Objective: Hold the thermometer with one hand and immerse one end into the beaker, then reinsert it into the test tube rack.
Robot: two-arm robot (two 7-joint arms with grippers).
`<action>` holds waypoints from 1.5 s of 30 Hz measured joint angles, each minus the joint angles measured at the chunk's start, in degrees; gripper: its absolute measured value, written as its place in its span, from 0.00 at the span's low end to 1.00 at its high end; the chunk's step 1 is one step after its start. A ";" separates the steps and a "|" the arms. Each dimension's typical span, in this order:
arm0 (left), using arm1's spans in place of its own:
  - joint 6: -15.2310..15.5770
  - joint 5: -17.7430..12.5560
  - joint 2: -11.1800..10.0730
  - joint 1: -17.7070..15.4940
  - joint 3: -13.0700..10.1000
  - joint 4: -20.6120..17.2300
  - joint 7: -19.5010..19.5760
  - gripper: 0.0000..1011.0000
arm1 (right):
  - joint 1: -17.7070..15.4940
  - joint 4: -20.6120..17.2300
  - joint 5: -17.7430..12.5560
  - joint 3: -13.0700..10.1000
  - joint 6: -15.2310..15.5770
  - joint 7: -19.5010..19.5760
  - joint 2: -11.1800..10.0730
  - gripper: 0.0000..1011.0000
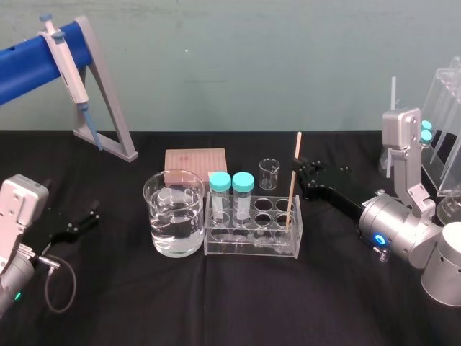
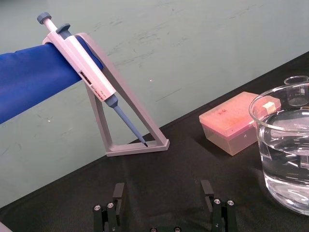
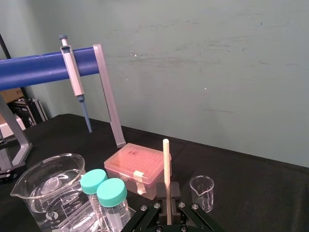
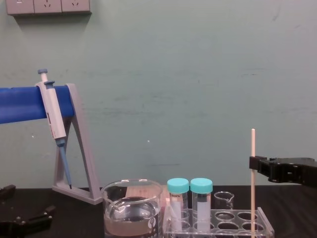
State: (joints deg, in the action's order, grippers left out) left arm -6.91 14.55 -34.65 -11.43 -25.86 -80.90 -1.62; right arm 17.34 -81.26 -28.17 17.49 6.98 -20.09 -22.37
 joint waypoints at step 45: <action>0.00 0.00 0.00 0.00 0.00 0.00 0.00 0.99 | -7.37 -4.24 10.79 -5.84 -1.81 22.72 6.11 0.99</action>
State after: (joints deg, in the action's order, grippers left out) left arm -6.91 14.55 -34.64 -11.43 -25.86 -80.90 -1.62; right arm 9.97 -85.50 -17.38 11.65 5.17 2.63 -16.25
